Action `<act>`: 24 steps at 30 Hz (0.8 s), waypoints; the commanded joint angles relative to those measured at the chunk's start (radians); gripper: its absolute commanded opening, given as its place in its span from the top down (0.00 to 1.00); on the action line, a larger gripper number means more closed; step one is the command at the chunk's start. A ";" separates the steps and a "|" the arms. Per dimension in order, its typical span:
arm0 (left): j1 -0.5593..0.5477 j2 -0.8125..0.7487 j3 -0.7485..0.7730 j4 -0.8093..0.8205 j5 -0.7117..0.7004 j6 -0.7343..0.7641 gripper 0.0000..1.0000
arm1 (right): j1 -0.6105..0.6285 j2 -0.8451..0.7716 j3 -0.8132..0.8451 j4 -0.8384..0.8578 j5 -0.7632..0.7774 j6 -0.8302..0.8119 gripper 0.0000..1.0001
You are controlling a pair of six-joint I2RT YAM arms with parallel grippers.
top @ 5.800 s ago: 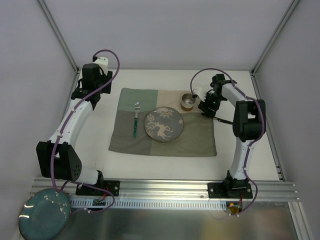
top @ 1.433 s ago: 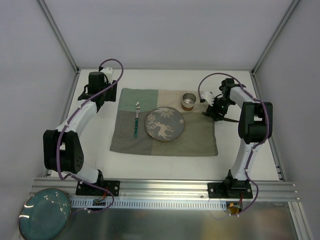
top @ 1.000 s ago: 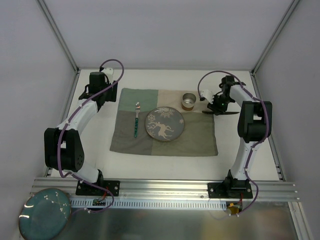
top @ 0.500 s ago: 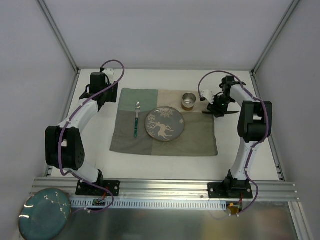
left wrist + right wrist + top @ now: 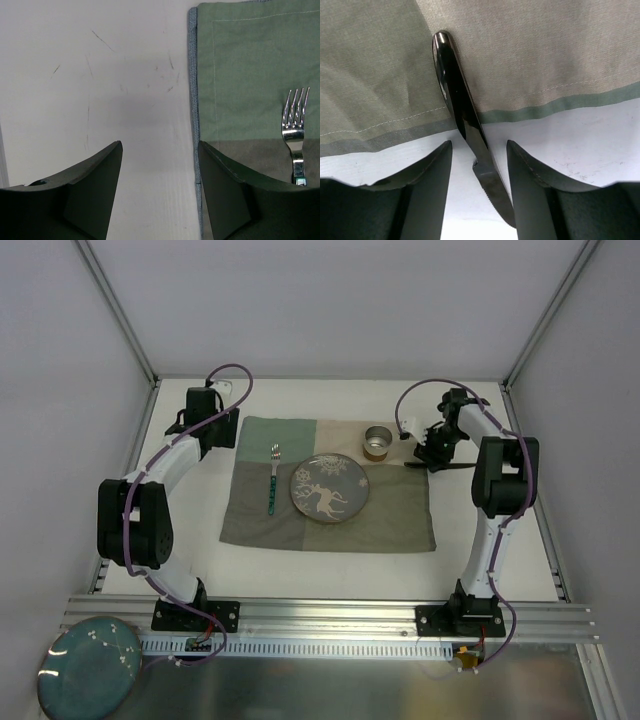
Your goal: Set the dinner table for one person
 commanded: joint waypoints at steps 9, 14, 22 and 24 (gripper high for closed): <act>0.012 0.005 0.033 0.028 -0.034 0.024 0.38 | -0.003 0.050 0.061 -0.001 -0.019 -0.050 1.00; 0.012 -0.002 0.035 0.033 -0.034 0.027 0.38 | -0.010 0.035 0.067 -0.015 -0.039 -0.037 1.00; 0.012 0.000 0.047 0.031 -0.020 0.027 0.38 | -0.012 -0.048 0.132 -0.088 -0.066 -0.027 1.00; 0.012 0.000 0.048 0.033 -0.015 0.026 0.38 | -0.004 -0.077 0.155 -0.110 -0.060 -0.028 1.00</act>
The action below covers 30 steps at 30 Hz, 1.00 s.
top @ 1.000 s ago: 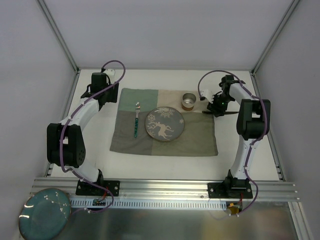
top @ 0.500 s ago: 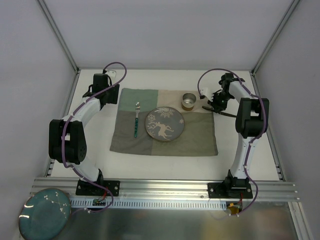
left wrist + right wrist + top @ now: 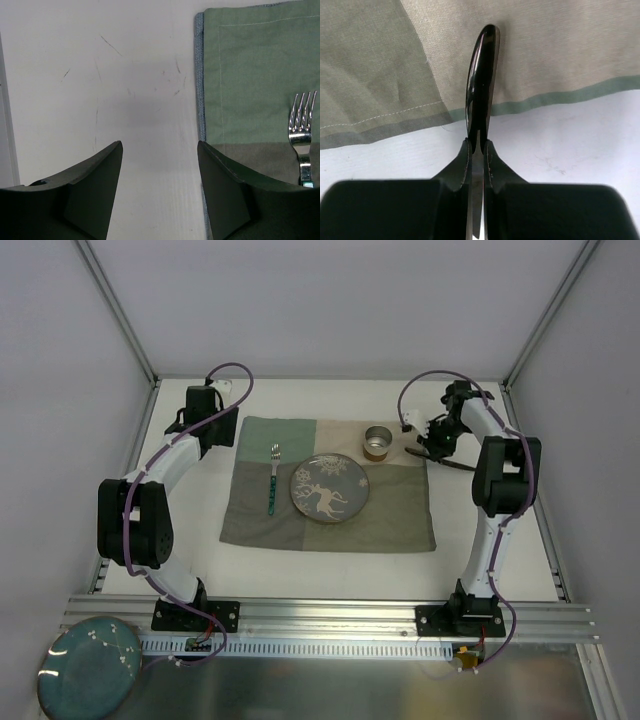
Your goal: Set the dinner table for one person
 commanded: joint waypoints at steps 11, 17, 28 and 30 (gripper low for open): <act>0.011 -0.042 0.050 0.036 0.030 0.008 0.38 | 0.076 -0.322 0.043 -0.072 0.006 -0.058 1.00; 0.009 -0.054 0.060 0.033 0.024 0.035 0.38 | 0.201 -0.411 -0.099 -0.066 0.117 -0.246 1.00; 0.008 -0.079 0.051 0.022 -0.001 0.096 0.37 | 0.315 -0.479 -0.275 -0.020 0.302 -0.638 1.00; 0.008 -0.079 0.056 0.022 -0.007 0.103 0.37 | 0.317 -0.493 -0.292 -0.012 0.337 -0.701 1.00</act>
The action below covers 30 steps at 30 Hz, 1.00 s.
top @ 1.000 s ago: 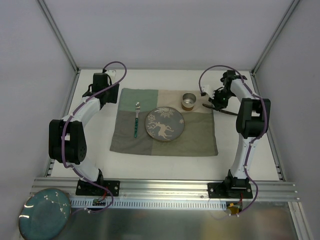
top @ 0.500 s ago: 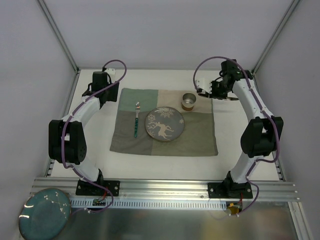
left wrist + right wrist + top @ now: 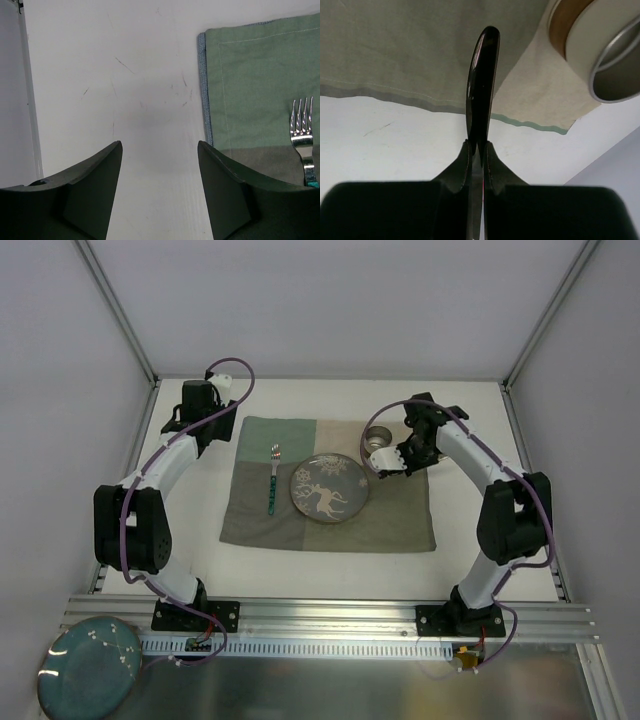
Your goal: Set the dinner table for one person
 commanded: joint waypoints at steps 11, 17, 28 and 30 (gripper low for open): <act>0.008 -0.027 0.054 0.017 0.024 0.006 0.37 | 0.023 -0.181 -0.127 0.067 0.004 -0.676 1.00; 0.008 -0.056 0.026 0.017 0.047 0.000 0.37 | 0.024 -0.190 -0.199 0.094 -0.047 -0.838 1.00; 0.008 -0.070 0.005 0.031 0.068 0.000 0.37 | 0.052 -0.175 -0.282 0.163 -0.097 -0.783 1.00; 0.008 -0.070 -0.006 0.032 0.073 -0.002 0.37 | 0.057 -0.169 -0.288 0.169 -0.111 -0.764 1.00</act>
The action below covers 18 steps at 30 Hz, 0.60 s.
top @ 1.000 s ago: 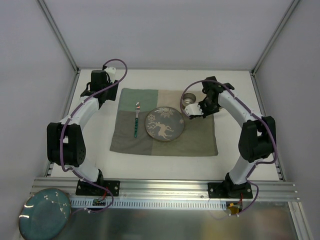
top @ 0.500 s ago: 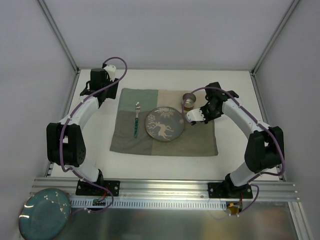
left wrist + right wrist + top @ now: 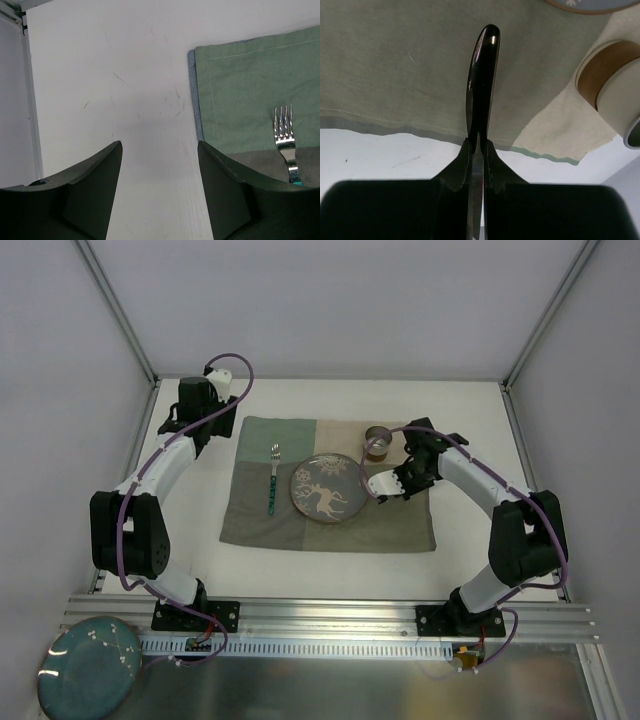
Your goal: Set the dinner table for one person
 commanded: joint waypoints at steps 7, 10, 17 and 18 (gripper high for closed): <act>0.008 -0.045 -0.031 0.027 0.036 -0.013 0.37 | 0.028 0.004 -0.067 0.077 -0.079 -0.701 1.00; 0.008 -0.045 -0.035 0.028 0.043 -0.019 0.37 | 0.033 0.008 -0.096 0.110 -0.108 -0.669 1.00; 0.008 -0.045 -0.040 0.031 0.055 -0.028 0.37 | 0.037 0.037 -0.120 0.149 -0.163 -0.630 1.00; 0.008 -0.045 -0.041 0.031 0.057 -0.028 0.37 | 0.037 0.043 -0.120 0.150 -0.163 -0.629 1.00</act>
